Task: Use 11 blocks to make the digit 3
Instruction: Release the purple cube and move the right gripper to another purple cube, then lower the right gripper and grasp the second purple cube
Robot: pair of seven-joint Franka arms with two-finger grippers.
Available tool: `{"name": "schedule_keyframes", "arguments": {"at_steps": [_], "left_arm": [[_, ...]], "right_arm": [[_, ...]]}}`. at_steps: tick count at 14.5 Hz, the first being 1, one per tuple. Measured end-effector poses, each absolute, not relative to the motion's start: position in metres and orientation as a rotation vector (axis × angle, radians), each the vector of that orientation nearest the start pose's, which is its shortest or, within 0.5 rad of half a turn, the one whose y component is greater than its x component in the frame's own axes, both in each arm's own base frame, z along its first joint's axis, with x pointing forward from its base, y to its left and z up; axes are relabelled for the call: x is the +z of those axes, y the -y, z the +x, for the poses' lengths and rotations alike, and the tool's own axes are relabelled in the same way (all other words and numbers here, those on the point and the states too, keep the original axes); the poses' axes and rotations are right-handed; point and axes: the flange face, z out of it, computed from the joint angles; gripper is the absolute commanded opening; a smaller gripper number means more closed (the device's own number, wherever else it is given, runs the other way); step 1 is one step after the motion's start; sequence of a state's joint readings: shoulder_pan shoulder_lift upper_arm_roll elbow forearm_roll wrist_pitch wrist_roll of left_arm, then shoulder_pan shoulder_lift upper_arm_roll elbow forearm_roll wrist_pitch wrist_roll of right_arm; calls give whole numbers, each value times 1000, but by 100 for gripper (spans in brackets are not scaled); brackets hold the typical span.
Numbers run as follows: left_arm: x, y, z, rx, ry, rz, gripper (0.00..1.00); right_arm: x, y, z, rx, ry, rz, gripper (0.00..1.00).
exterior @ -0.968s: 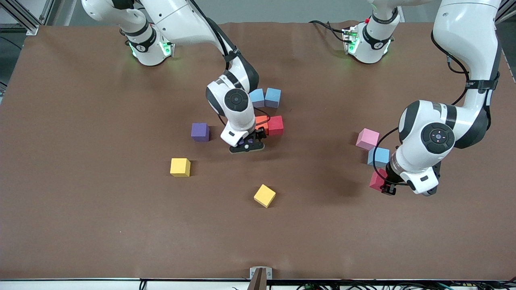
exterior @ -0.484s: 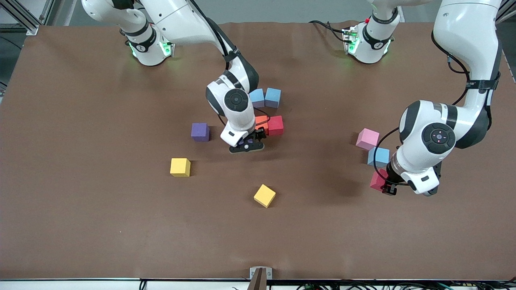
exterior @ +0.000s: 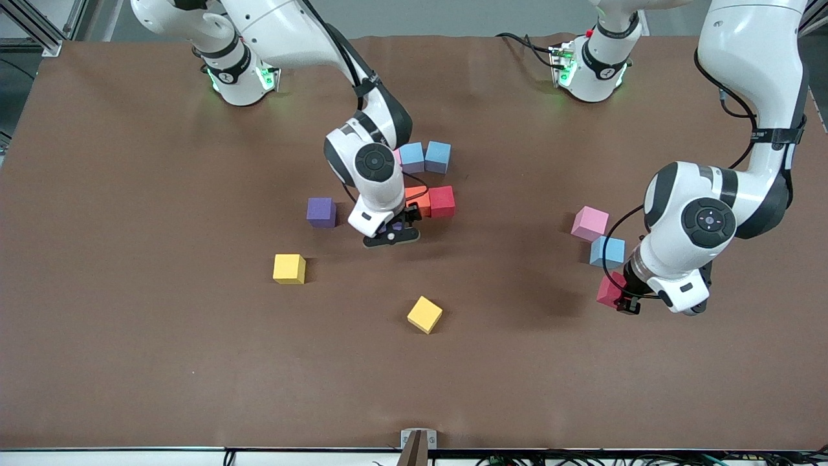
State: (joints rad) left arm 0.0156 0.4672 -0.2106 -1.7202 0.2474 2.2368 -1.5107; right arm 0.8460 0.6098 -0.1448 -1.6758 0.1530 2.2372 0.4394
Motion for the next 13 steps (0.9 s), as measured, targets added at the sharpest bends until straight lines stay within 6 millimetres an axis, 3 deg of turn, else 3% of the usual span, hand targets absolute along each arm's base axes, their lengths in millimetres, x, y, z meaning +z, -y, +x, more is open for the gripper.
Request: {"name": "schedule_keyframes", "arguments": {"at_steps": [3,7,9,11,13], "left_arm": [[327,109,662,-191,1748,-2579,37],[328,109,663,-192,1747,-2580,37],[328,109,663,-192,1747,-2580,37],[328,109,663,-192,1747,-2580,37],[328,109,663,-192,1747,-2580,37]], "right_arm": [[292,-403,534,141,274,-3119,100],[334,-310,578,214,95,-3136,100],[349,-288,587,194,62,-3135,100],[347,-286,579,195,64,-3133,100],[319,-281,564,141,61,-3126,100]]}}
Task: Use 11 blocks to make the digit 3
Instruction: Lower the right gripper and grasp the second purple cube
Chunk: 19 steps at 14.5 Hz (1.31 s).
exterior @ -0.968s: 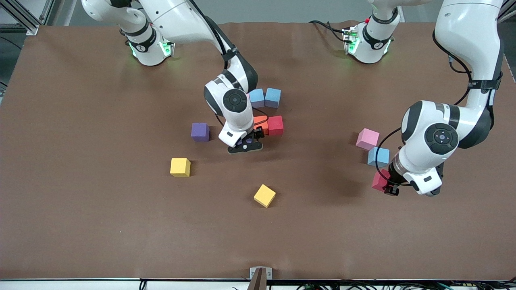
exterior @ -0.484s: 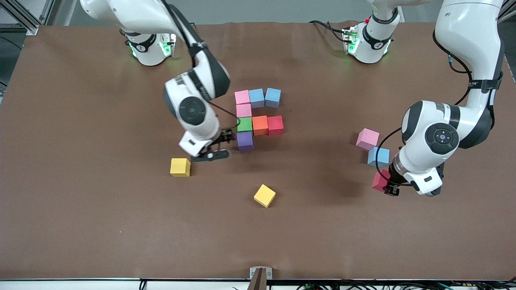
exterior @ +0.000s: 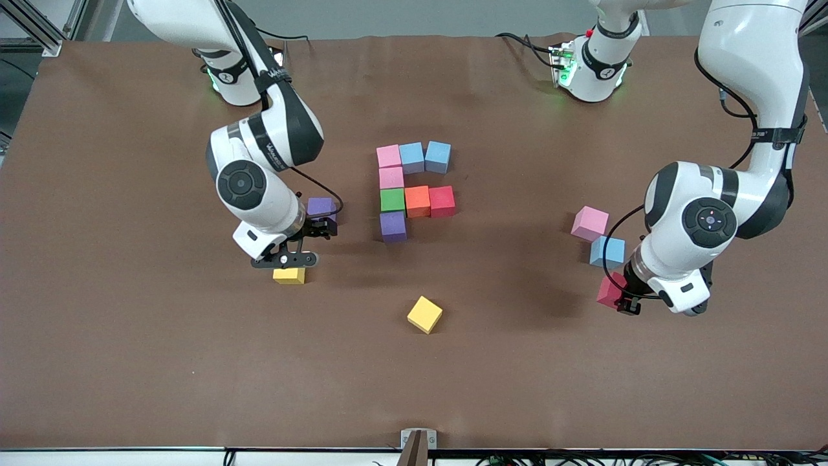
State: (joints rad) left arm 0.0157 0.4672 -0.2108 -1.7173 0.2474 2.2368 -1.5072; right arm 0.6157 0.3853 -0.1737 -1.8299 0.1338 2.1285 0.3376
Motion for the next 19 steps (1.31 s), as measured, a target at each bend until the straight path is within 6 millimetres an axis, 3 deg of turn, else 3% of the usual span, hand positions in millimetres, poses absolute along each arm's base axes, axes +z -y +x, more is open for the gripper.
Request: {"name": "schedule_keyframes", "arguments": {"at_steps": [3,6,11,19], "left_arm": [[328,109,663,-192,1747,-2580,38],[328,110,662,-192,1745,-2582,38],[328,112,662,-190,1741,-2587,38],[328,113,662,-190,1741,-2587,38]], "right_arm": [[268,-266,532,107,52,-3131,100],[238,-265,506,52,37,-3129,100],[232,-295,478,43,4,-3131,100],[221,-284,470,74,6,-3157,100]]}}
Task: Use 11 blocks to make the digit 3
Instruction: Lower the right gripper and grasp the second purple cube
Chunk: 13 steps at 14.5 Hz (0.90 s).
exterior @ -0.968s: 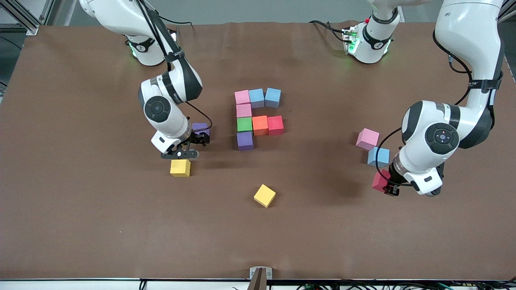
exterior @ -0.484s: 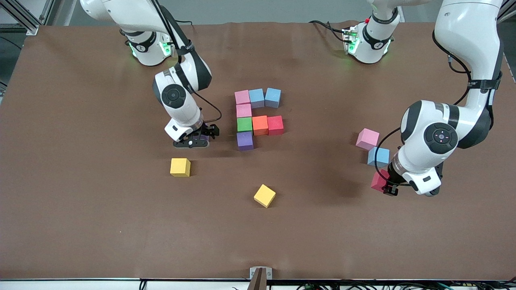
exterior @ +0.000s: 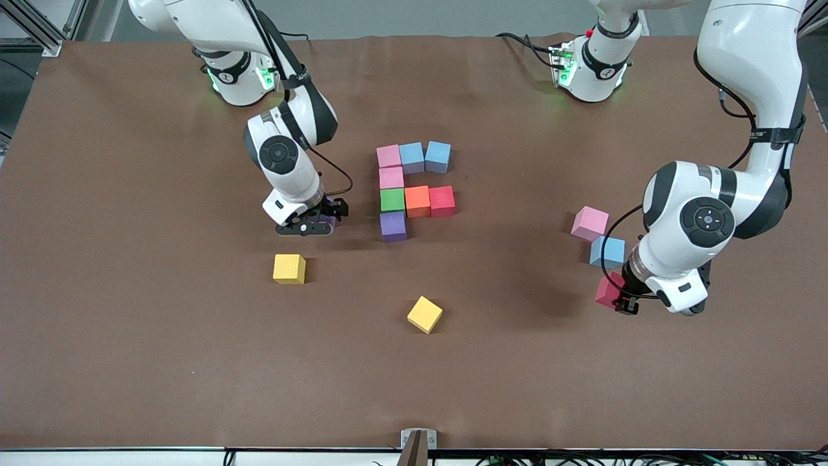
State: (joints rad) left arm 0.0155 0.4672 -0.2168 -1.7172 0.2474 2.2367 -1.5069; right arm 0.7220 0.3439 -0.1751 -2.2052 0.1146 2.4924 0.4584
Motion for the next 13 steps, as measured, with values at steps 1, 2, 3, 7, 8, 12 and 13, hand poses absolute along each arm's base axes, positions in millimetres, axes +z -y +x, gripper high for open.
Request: {"name": "schedule_keyframes", "arguments": {"at_steps": [1,2,3,7,8,12,13], "left_arm": [[328,113,662,-190,1741,-2587,38],[328,113,662,-190,1741,-2587,38],[328,113,662,-190,1741,-2587,38],[328,112,662,-189,1741,-2586,38],[328,112,662,-188,1741,-2586,38],[327,112,662,-186,1740,-2585,38],[327,112,662,-185,1740,-2585,38]], "right_arm": [[219,-283,468,78,6,-3160,100],[217,-282,467,78,6,-3160,100],[215,-280,465,75,5,-3161,100],[208,-276,460,45,4,-3155,60],[207,-276,459,44,5,-3155,42],[209,-277,459,41,8,-3153,3],[210,-277,459,36,11,-3151,3]]}}
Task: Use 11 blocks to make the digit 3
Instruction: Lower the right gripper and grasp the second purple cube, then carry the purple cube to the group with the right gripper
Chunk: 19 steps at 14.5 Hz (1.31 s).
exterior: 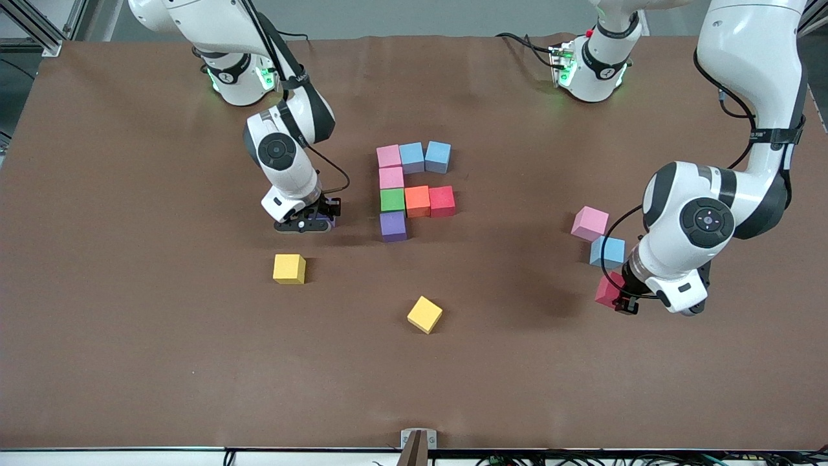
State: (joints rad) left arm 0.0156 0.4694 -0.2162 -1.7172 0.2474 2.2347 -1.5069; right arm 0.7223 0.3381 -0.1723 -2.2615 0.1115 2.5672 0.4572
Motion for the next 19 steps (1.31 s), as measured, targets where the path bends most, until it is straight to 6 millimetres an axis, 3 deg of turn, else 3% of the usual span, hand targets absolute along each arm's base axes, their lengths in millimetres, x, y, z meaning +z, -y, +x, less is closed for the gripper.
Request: {"name": "schedule_keyframes", "arguments": {"at_steps": [3,8,10,19], "left_arm": [[327,112,662,-185,1740,-2585,38],[327,112,662,-186,1741,-2584,38],[327,112,662,-186,1741,-2584,38],[327,111,662,-186,1743,-2582,38]], "right_arm": [[228,-286,471,3,54,-3135,1],[302,-324,514,17,108,-3118,1],[317,-340,529,-23,125,-3104,0],[308,-424,568,-16,248,-3121,0]]}}
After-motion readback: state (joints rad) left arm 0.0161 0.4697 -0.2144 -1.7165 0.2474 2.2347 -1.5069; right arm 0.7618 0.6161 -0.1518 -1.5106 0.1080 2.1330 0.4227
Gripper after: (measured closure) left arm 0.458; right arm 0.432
